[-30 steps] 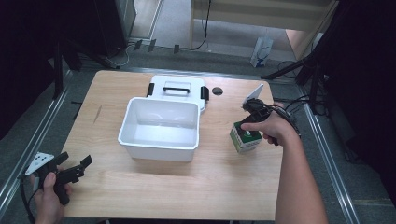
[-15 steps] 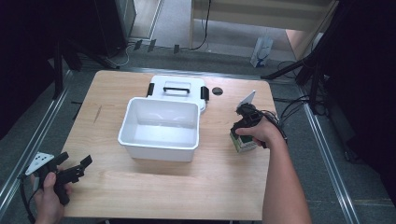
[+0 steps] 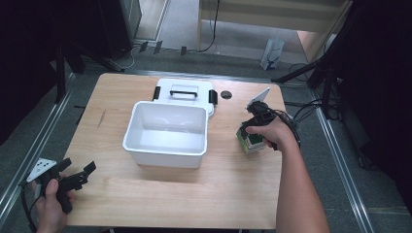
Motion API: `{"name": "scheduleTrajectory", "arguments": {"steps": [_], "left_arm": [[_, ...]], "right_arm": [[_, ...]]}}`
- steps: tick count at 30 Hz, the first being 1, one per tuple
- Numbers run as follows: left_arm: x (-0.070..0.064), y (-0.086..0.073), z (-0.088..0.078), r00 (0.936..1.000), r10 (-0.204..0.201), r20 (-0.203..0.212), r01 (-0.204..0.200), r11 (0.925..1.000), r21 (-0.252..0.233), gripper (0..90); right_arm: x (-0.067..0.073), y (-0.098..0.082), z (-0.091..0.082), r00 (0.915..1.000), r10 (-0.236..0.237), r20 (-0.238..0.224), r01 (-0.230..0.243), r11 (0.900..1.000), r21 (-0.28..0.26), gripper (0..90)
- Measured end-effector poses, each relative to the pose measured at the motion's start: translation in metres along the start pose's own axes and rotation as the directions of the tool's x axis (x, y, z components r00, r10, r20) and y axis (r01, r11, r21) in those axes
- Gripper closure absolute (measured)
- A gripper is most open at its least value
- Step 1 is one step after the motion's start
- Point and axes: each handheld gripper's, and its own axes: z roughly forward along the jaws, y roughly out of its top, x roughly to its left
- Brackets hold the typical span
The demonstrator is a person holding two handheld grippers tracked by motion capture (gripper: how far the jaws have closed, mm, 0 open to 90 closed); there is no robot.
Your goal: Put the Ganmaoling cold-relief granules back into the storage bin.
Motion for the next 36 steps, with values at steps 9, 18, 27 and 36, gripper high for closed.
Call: {"name": "scheduleTrajectory", "arguments": {"steps": [9, 18, 27, 36], "left_arm": [[0.0, 0.0, 0.0, 1.0, -0.001, 0.007, 0.001, 1.0, 0.002, 1.1], [0.0, 0.0, 0.0, 1.0, 0.0, 0.009, 0.0, 1.0, 0.0, 1.0], [0.0, 0.0, 0.0, 1.0, 0.002, 0.008, -0.002, 1.0, 0.001, 1.1], [0.0, 0.0, 0.0, 1.0, 0.002, 0.009, -0.002, 1.0, 0.002, 1.1]], "right_arm": [[0.016, 0.012, -0.036, 0.9986, -0.052, -0.007, 0.052, 0.998, -0.036, 16.1], [0.03, 0.022, -0.063, 0.9963, -0.086, -0.004, 0.086, 0.995, -0.056, 16.1], [0.059, 0.036, -0.093, 0.991, -0.134, 0.002, 0.134, 0.987, -0.089, 16.1], [0.086, 0.048, -0.111, 0.9822, -0.188, 0.007, 0.188, 0.978, -0.096, 16.1]]}}
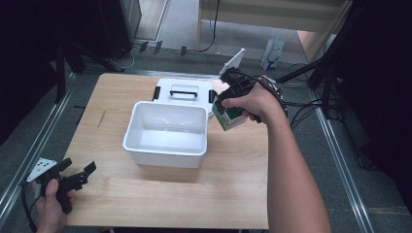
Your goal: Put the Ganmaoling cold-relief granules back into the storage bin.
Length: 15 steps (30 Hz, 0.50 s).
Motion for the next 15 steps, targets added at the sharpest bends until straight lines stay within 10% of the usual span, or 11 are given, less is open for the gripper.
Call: {"name": "scheduleTrajectory", "arguments": {"steps": [15], "left_arm": [[0.0, 0.0, 0.0, 1.0, 0.002, 0.001, -0.002, 1.0, 0.005, 1.1]], "right_arm": [[0.052, 0.027, -0.005, 0.9933, -0.114, -0.018, 0.114, 0.993, -0.005, 16.1]]}}
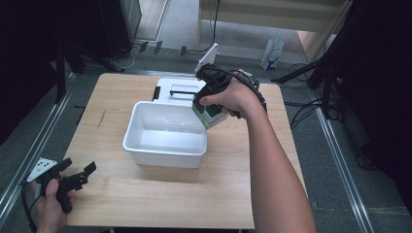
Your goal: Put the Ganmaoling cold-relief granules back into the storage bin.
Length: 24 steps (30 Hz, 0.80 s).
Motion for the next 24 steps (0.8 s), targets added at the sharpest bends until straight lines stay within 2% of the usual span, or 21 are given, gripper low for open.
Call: {"name": "scheduleTrajectory", "arguments": {"steps": [10, 12, 13, 14, 15, 16, 17, 18, 19, 21, 22, 24], "left_arm": [[0.0, 0.0, 0.0, 1.0, 0.0, 0.0, 0.0, 1.0, 0.0, 1.1], [0.0, 0.0, 0.0, 1.0, 0.0, 0.0, 0.0, 1.0, 0.001, 1.1], [0.0, 0.0, 0.0, 1.0, 0.0, 0.0, 0.0, 1.0, 0.001, 1.1], [0.0, 0.0, 0.0, 1.0, 0.001, 0.0, -0.001, 1.0, 0.001, 1.1], [0.0, 0.0, 0.0, 1.0, 0.0, 0.0, 0.0, 1.0, 0.001, 1.1], [0.0, 0.0, 0.0, 1.0, 0.0, 0.0, 0.0, 1.0, 0.001, 1.1], [0.0, 0.0, 0.0, 1.0, 0.0, 0.0, 0.0, 1.0, 0.001, 1.1], [0.0, 0.0, 0.0, 1.0, 0.0, 0.0, 0.0, 1.0, 0.001, 1.1], [0.0, 0.0, 0.0, 1.0, 0.0, 0.0, 0.0, 1.0, 0.001, 1.1], [0.0, 0.0, 0.0, 1.0, 0.0, 0.0, 0.0, 1.0, 0.001, 1.1], [0.0, 0.0, 0.0, 1.0, 0.0, 0.0, 0.0, 1.0, 0.001, 1.1], [0.0, 0.0, 0.0, 1.0, 0.0, 0.0, 0.0, 1.0, 0.001, 1.1]], "right_arm": [[0.026, 0.013, 0.006, 0.998, -0.058, -0.027, 0.058, 0.998, 0.008, 16.1], [0.035, 0.015, 0.009, 0.9942, -0.1, -0.041, 0.1, 0.995, 0.01, 16.1], [0.035, 0.015, 0.009, 0.9942, -0.1, -0.041, 0.1, 0.995, 0.01, 16.1], [0.038, 0.016, 0.01, 0.9905, -0.129, -0.047, 0.129, 0.992, 0.003, 16.1], [0.045, 0.016, 0.012, 0.9776, -0.204, -0.052, 0.203, 0.979, -0.012, 16.1], [0.047, 0.016, 0.013, 0.9716, -0.231, -0.051, 0.231, 0.973, -0.018, 16.1], [0.047, 0.016, 0.013, 0.9716, -0.231, -0.051, 0.231, 0.973, -0.018, 16.1], [0.051, 0.015, 0.014, 0.963, -0.264, -0.053, 0.264, 0.964, -0.024, 16.1], [0.055, 0.014, 0.017, 0.9478, -0.313, -0.06, 0.312, 0.95, -0.032, 16.1], [0.058, 0.014, 0.019, 0.9367, -0.345, -0.061, 0.344, 0.939, -0.027, 16.1], [0.059, 0.013, 0.021, 0.9265, -0.371, -0.062, 0.37, 0.929, -0.03, 16.1], [0.061, 0.011, 0.024, 0.9154, -0.396, -0.073, 0.395, 0.918, -0.03, 16.0]]}}
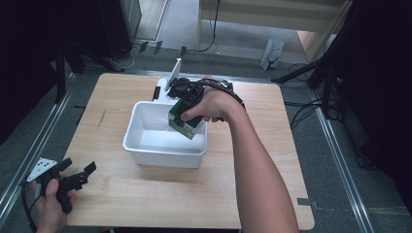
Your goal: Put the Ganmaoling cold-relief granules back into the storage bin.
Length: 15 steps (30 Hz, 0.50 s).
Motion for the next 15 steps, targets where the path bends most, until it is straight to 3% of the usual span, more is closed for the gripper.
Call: {"name": "scheduleTrajectory", "arguments": {"steps": [8, 15], "left_arm": [[0.0, 0.0, 0.0, 1.0, 0.002, 0.002, -0.002, 1.0, -0.004, 1.1], [0.0, 0.0, 0.0, 1.0, 0.002, 0.0, -0.002, 1.0, -0.004, 1.1]], "right_arm": [[0.001, -0.007, 0.018, 0.9972, -0.071, -0.024, 0.071, 0.997, 0.004, 15.9], [-0.001, -0.015, 0.03, 0.9913, -0.125, -0.039, 0.124, 0.992, -0.031, 15.8]]}}
